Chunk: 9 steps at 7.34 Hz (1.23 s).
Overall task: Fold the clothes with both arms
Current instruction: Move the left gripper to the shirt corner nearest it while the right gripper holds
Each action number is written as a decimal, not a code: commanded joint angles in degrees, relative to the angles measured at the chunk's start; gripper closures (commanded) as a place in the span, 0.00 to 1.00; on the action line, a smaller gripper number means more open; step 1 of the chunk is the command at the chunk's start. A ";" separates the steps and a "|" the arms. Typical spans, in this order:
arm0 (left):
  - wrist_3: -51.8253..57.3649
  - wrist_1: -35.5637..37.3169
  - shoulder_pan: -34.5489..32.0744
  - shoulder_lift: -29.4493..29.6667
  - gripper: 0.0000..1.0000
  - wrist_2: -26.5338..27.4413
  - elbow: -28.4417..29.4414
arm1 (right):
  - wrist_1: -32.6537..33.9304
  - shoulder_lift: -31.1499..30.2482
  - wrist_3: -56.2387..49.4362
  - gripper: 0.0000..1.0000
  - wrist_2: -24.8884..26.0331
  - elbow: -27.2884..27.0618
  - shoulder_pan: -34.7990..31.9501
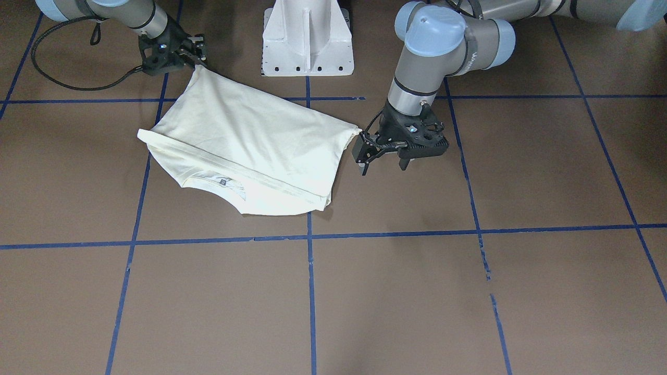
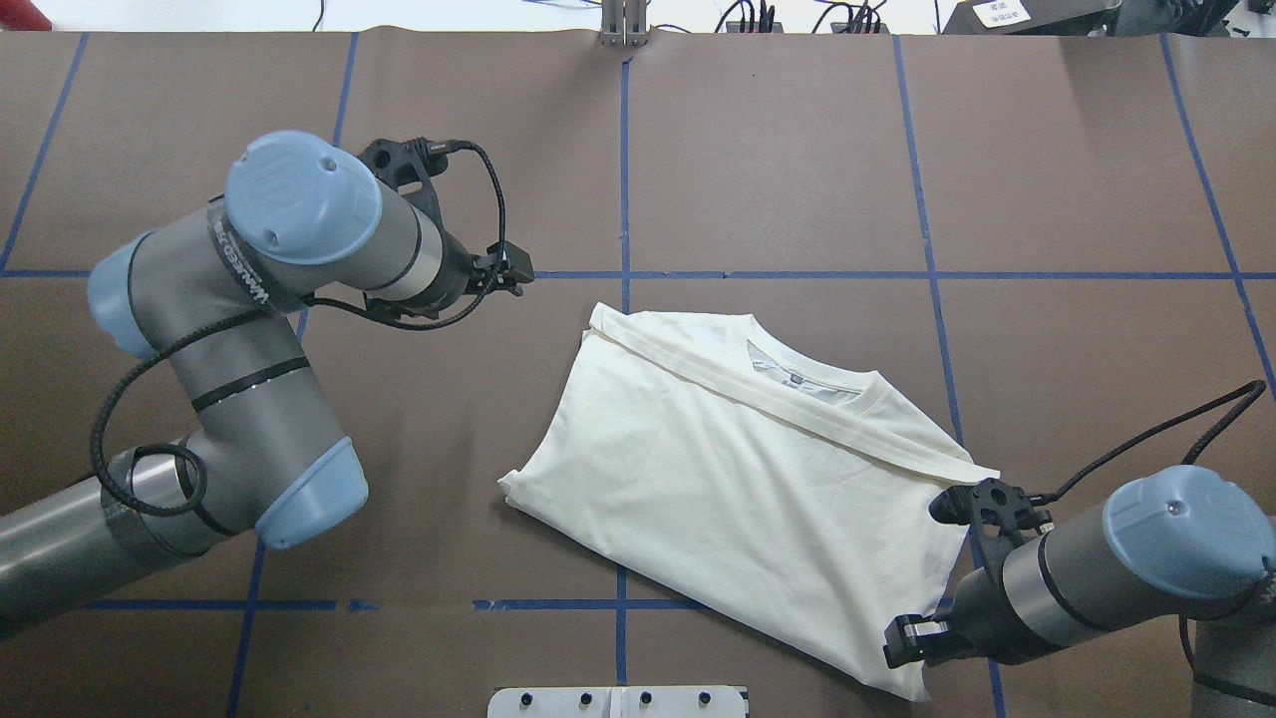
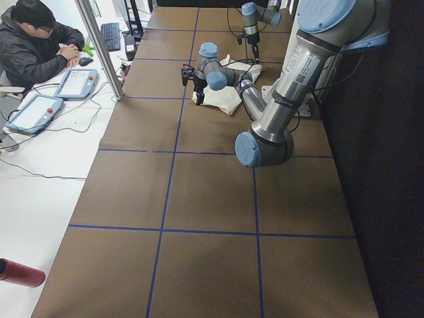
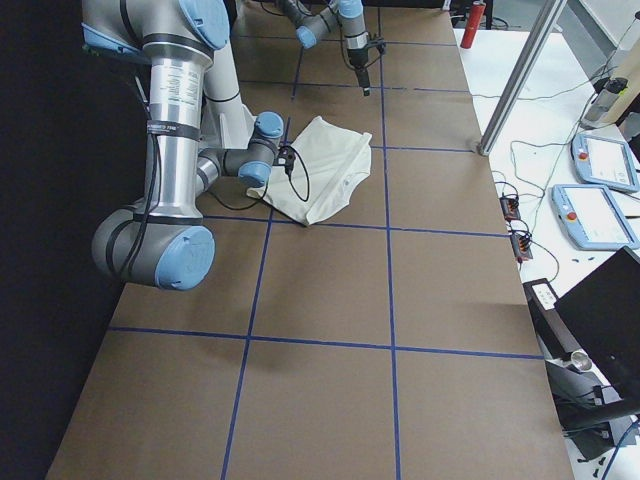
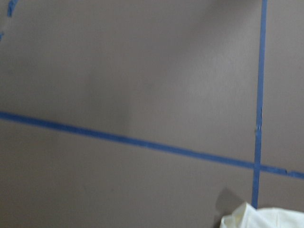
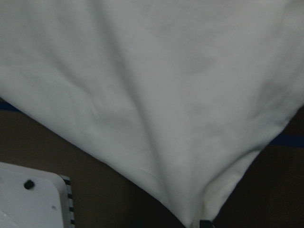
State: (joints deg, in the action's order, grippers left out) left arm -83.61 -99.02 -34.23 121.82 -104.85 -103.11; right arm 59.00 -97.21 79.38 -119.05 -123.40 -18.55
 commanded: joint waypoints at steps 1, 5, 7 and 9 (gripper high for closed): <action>-12.85 -0.38 9.41 -2.29 0.02 0.26 -2.62 | -0.81 3.50 0.08 0.00 -0.92 -0.27 -8.31; -17.21 -0.47 15.77 -2.73 0.15 3.60 -1.05 | -0.72 6.24 0.08 0.00 -1.28 0.26 -13.09; -17.12 -0.47 15.51 -2.73 0.19 4.99 -0.43 | -0.72 6.41 0.08 0.00 -1.10 0.53 -13.01; -17.03 -0.47 14.99 -2.73 0.22 6.05 -0.17 | -0.72 6.77 0.16 0.00 -1.19 0.79 -13.09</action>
State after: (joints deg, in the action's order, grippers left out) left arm -100.68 -99.45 -18.99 119.09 -99.59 -103.42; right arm 58.27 -90.62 79.47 -120.18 -122.73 -31.61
